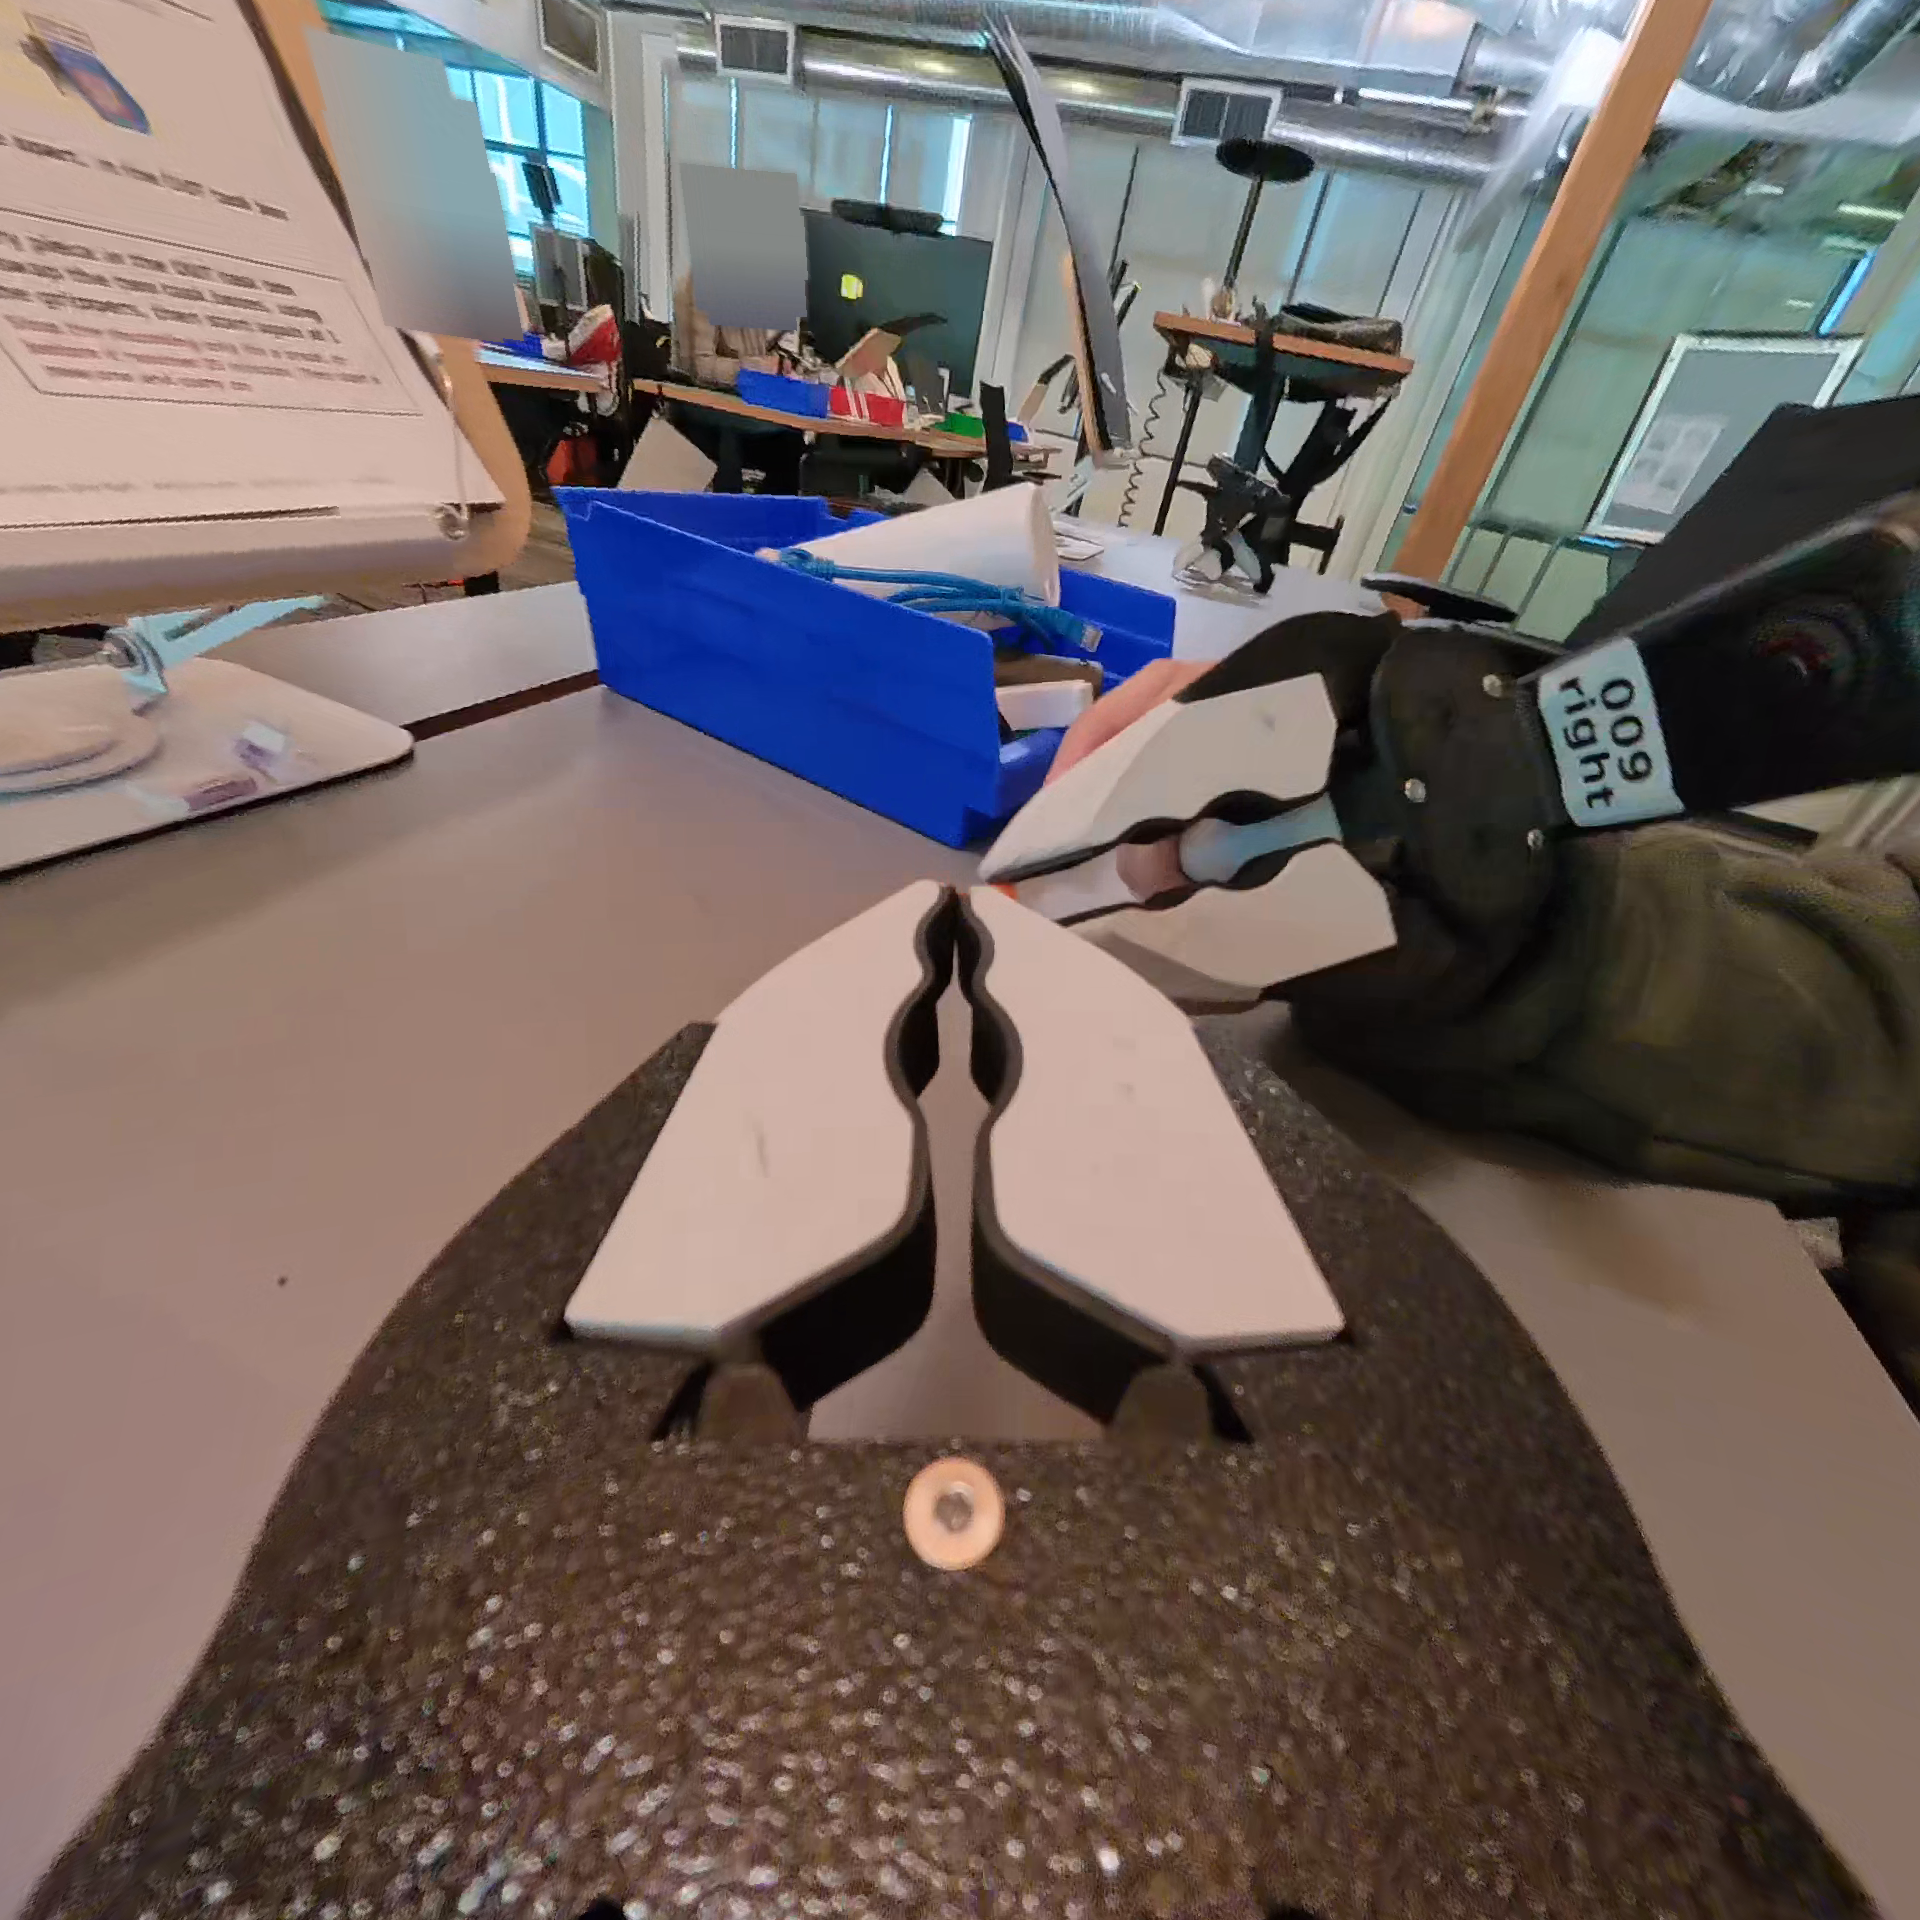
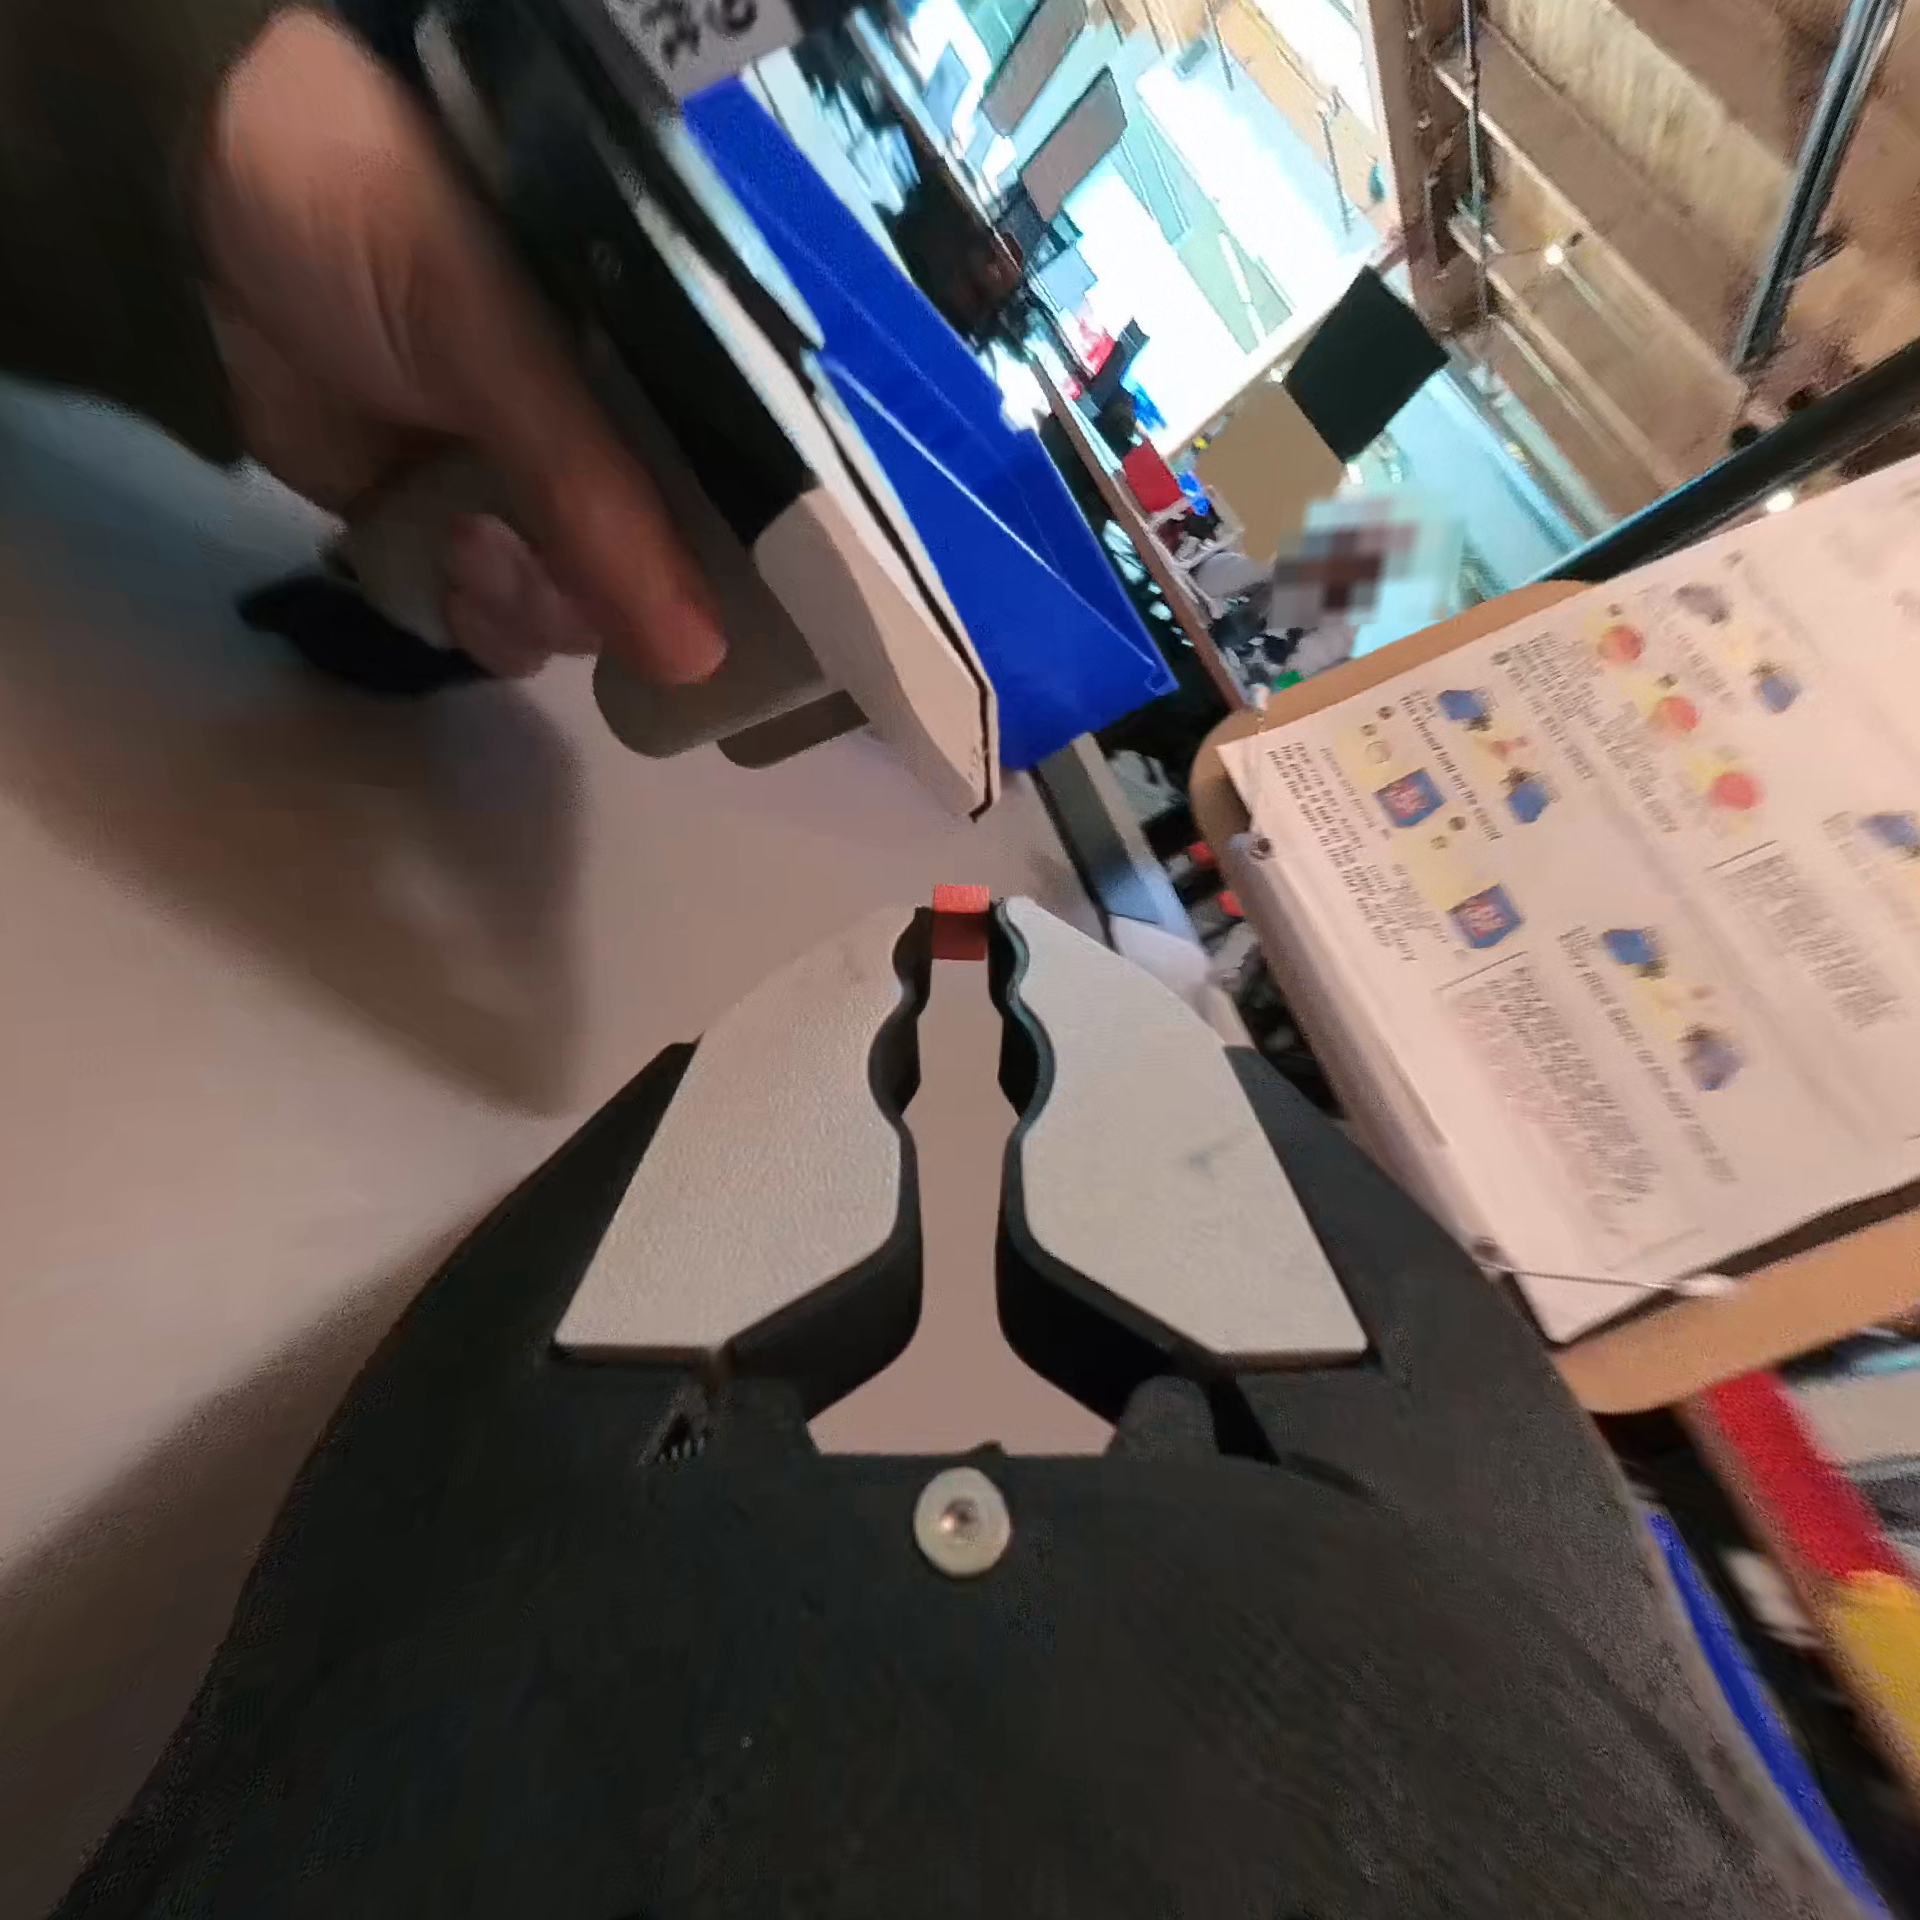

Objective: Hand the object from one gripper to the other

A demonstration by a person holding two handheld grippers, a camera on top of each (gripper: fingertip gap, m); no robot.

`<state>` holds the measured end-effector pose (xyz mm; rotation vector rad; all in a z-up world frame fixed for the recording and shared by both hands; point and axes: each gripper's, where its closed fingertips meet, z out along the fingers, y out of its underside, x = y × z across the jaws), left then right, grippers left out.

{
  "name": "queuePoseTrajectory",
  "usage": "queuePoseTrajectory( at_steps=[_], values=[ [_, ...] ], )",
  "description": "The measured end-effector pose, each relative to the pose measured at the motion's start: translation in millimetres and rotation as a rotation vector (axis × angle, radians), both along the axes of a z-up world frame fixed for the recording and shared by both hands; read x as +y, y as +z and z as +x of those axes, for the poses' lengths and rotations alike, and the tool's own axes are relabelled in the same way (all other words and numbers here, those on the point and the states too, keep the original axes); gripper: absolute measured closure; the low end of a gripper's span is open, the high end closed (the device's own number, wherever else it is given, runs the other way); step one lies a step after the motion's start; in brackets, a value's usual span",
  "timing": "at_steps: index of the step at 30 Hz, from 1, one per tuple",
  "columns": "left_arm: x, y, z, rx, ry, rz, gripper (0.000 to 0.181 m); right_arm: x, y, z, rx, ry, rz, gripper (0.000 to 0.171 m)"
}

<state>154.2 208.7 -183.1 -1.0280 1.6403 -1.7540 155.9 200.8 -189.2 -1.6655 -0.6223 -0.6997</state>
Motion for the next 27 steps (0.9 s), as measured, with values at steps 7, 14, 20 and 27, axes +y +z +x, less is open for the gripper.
queuePoseTrajectory(
  at_steps=[7,14,20,27],
  values=[
    [-5,3,-4,0.075,-0.095,-0.17,0.155,-4,9,-13,-0.224,0.088,0.035,0.161],
    [-28,13,-30,0.107,-0.368,-0.278,0.16,-9,22,-37,-0.18,0.252,0.129,0.161],
    [-32,13,-36,0.113,-0.432,-0.3,0.17,-11,25,-42,-0.152,0.279,0.148,0.161],
    [-32,12,-36,0.123,-0.434,-0.309,0.169,-10,23,-41,-0.135,0.287,0.133,0.161]
  ],
)
